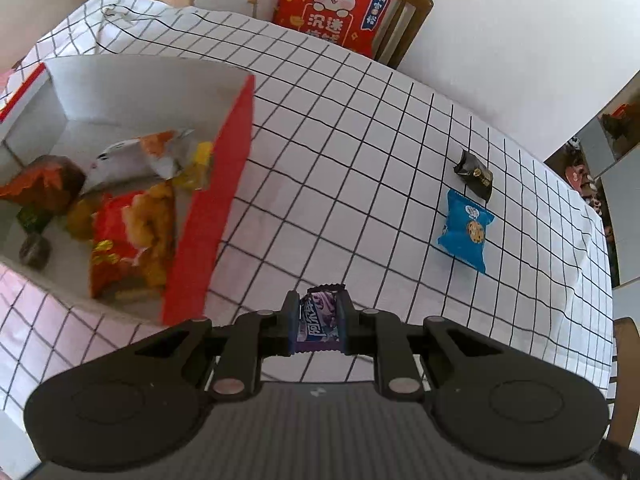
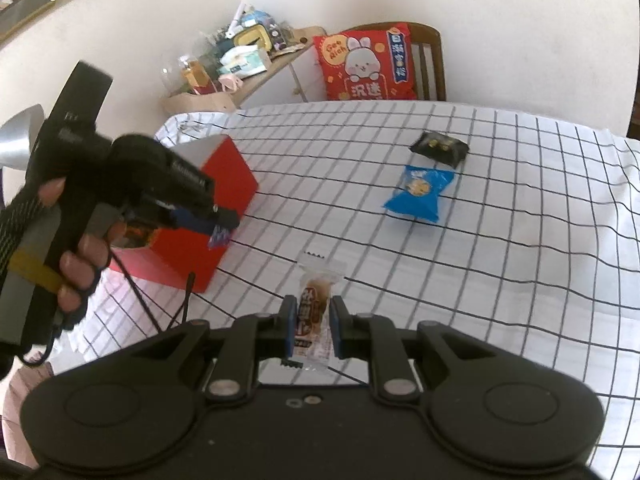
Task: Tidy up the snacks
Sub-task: 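Carry the purple candy into the red box with the left gripper while the right carries the clear packet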
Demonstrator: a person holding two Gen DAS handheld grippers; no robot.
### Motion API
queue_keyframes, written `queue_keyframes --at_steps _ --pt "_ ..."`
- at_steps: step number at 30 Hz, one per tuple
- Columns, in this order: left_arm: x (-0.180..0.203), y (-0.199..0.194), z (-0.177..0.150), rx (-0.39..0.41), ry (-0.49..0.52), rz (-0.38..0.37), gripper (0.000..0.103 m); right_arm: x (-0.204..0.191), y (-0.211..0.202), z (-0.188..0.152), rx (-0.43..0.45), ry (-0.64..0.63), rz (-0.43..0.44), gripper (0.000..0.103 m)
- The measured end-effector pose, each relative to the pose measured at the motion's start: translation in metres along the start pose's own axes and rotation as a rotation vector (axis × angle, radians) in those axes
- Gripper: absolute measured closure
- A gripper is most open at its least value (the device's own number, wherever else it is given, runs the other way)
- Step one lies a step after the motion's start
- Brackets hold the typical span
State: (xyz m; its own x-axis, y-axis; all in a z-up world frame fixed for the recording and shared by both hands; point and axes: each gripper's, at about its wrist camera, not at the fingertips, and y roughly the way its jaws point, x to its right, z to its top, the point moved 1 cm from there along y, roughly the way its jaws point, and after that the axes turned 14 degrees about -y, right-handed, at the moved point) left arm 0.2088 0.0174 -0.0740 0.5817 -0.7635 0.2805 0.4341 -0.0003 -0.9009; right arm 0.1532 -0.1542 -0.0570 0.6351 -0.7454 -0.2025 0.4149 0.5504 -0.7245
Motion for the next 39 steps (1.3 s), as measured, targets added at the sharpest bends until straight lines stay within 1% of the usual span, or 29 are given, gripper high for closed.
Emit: queue_keyframes --at_steps 10,18,27,39 --pt "-0.035 -0.04 -0.002 0.047 0.032 -0.003 0.085 -0.039 0.008 0.027 0.024 -0.04 0.032 0.087" --pt "-0.068 -0.061 0.009 0.067 0.026 0.006 0.085 -0.075 0.024 0.053 0.029 -0.081 0.059 0.087" --pt "-0.109 -0.075 0.036 0.085 0.008 0.044 0.085 -0.112 0.051 0.084 0.016 -0.109 0.1 0.087" --pt "-0.154 -0.08 0.078 0.129 -0.019 0.076 0.085 -0.154 0.105 0.125 -0.038 -0.117 0.131 0.087"
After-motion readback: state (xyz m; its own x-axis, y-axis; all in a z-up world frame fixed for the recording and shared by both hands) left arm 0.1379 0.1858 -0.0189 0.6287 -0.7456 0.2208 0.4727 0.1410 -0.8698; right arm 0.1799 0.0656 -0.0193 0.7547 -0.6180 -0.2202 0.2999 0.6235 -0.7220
